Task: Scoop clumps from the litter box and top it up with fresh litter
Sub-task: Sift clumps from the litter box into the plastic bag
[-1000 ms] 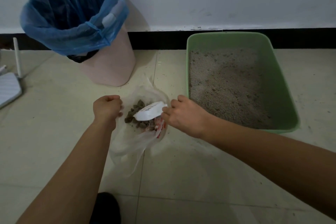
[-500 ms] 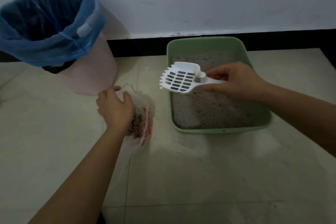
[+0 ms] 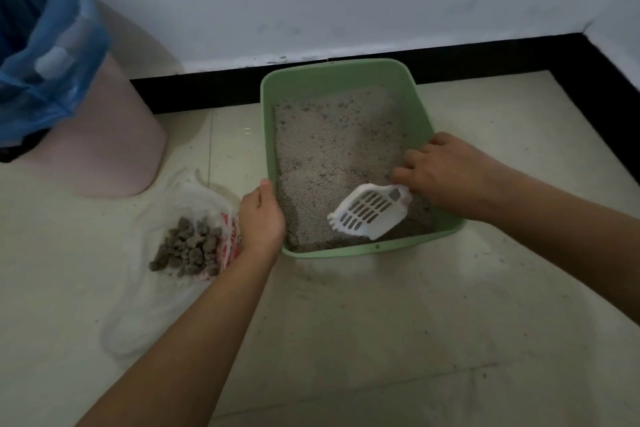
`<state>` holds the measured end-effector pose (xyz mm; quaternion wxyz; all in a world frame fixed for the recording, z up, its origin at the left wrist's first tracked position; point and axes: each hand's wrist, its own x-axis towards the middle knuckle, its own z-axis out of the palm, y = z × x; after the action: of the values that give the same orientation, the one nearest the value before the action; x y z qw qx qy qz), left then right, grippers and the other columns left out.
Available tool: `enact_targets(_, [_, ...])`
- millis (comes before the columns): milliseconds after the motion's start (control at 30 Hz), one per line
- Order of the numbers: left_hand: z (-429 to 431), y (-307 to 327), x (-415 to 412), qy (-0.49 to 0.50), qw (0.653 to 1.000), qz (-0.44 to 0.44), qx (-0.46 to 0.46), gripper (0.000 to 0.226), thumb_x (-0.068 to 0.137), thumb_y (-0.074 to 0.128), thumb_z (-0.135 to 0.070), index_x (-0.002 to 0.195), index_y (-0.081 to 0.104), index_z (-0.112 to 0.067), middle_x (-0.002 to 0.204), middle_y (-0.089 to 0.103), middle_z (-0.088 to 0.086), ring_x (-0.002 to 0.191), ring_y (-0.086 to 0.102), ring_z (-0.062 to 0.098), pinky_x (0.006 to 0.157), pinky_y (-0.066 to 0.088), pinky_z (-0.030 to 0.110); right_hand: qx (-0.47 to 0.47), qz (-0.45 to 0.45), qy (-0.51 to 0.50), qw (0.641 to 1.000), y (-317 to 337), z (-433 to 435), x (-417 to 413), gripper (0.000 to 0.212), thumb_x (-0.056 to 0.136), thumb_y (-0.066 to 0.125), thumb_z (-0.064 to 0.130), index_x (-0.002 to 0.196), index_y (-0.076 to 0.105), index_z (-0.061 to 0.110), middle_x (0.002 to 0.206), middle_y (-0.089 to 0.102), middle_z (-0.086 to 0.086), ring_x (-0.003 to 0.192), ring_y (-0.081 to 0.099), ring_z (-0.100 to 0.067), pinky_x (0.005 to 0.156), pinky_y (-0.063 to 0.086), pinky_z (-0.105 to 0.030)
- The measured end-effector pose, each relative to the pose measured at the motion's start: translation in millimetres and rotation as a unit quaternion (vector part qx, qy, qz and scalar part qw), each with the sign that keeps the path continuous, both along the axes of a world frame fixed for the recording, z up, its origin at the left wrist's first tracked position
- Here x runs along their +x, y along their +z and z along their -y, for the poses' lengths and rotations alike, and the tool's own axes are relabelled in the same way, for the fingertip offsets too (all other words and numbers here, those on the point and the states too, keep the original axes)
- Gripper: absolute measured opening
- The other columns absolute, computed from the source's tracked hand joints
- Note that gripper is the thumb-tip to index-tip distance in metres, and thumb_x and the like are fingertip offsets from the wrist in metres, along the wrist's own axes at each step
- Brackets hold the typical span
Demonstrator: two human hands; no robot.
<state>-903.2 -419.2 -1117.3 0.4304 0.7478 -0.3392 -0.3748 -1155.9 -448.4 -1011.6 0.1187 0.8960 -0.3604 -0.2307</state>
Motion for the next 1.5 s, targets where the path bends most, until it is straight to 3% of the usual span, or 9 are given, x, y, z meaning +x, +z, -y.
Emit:
enact_targets(267, [0.1,-1.6,-3.9,0.047,0.997,-0.064,-0.012,0.037,0.103,0.043,-0.034,0.066,0.047,-0.033,0.072,0.05,-0.017,0.069,0.046,-0.004,0.069,0.038,0.02,0.026,0.099,0.01,0.995,-15.4,16.0,1.3,0.058,0.089,0.031,0.066,0.135,0.053,0.039,0.099,0.057,0.008,0.084,0.047,-0.01,0.079,0.026,-0.031])
enact_targets(433, [-1.7,4.6,-5.1,0.062,0.992,-0.111,-0.019,0.034,0.103,0.044,-0.032,0.126,0.06,-0.013,0.113,0.053,-0.011,0.104,0.048,0.006,0.091,0.032,0.021,-0.002,0.15,0.051,0.987,-11.0,8.6,24.6,0.059,0.092,0.027,0.059,0.142,0.047,0.035,0.089,0.066,0.007,0.078,0.054,-0.013,0.076,0.027,-0.032])
enact_targets(600, [-1.6,6.8,-6.7,0.052,0.993,-0.106,-0.01,0.042,0.104,0.041,-0.032,0.14,0.048,-0.012,0.143,0.048,0.001,0.113,0.039,0.004,0.096,0.028,0.02,-0.005,0.095,0.023,0.995,-14.7,2.2,52.8,0.047,0.099,0.026,0.053,0.122,0.06,0.03,0.076,0.058,0.005,0.07,0.052,-0.014,0.077,0.034,-0.033])
enact_targets(700, [-2.2,9.0,-7.1,0.05,0.993,-0.11,-0.01,0.042,0.104,0.039,-0.032,0.14,0.048,-0.012,0.135,0.05,-0.005,0.114,0.039,0.004,0.095,0.029,0.02,0.016,0.079,-0.047,0.996,-11.7,11.9,46.4,0.048,0.099,0.025,0.059,0.102,0.062,0.029,0.064,0.054,0.009,0.062,0.055,-0.009,0.079,0.04,-0.031])
enact_targets(800, [-2.2,9.4,-7.4,0.054,0.992,-0.111,-0.016,0.04,0.104,0.039,-0.03,0.135,0.054,-0.009,0.114,0.049,-0.012,0.11,0.043,0.005,0.091,0.029,0.019,0.053,0.088,-0.125,0.987,12.6,28.3,30.1,0.047,0.095,0.034,0.067,0.116,0.061,0.035,0.068,0.054,0.012,0.061,0.051,-0.004,0.073,0.046,-0.026])
enact_targets(967, [-2.3,9.4,-7.9,0.058,0.992,-0.109,-0.014,0.037,0.104,0.04,-0.03,0.127,0.059,-0.008,0.092,0.052,-0.018,0.091,0.049,0.004,0.077,0.033,0.013,0.222,0.089,-0.304,0.922,27.2,59.0,1.0,0.05,0.09,0.049,0.067,0.094,0.071,0.022,0.079,0.066,0.003,0.07,0.059,-0.011,0.062,0.043,-0.026])
enact_targets(1233, [-1.1,5.9,-4.3,0.041,0.992,-0.117,-0.006,0.043,0.105,0.036,-0.032,0.142,0.046,-0.012,0.138,0.048,-0.004,0.124,0.043,0.009,0.099,0.029,0.021,0.473,-0.036,-0.461,0.75,-31.0,69.0,20.3,0.042,0.093,0.051,0.055,0.075,0.054,0.018,0.055,0.039,0.003,0.043,0.029,-0.013,0.047,0.02,-0.022])
enact_targets(1400, [2.1,-1.5,-0.7,0.035,0.993,-0.111,0.01,0.047,0.105,0.034,-0.036,0.144,0.042,-0.012,0.148,0.042,0.002,0.137,0.038,0.018,0.112,0.027,0.029,0.535,-0.066,-0.462,0.704,-46.3,74.5,57.5,0.035,0.097,0.047,0.053,0.081,0.059,0.023,0.054,0.034,0.005,0.038,0.027,-0.009,0.044,0.019,-0.015])
enact_targets(1500, [2.9,-3.3,0.6,0.032,0.994,-0.1,0.015,0.048,0.104,0.034,-0.037,0.145,0.041,-0.012,0.149,0.042,0.004,0.137,0.038,0.018,0.115,0.027,0.034,0.528,-0.021,-0.45,0.719,-52.7,70.3,72.8,0.043,0.098,0.045,0.058,0.079,0.054,0.02,0.056,0.035,0.004,0.043,0.028,-0.01,0.046,0.02,-0.019])
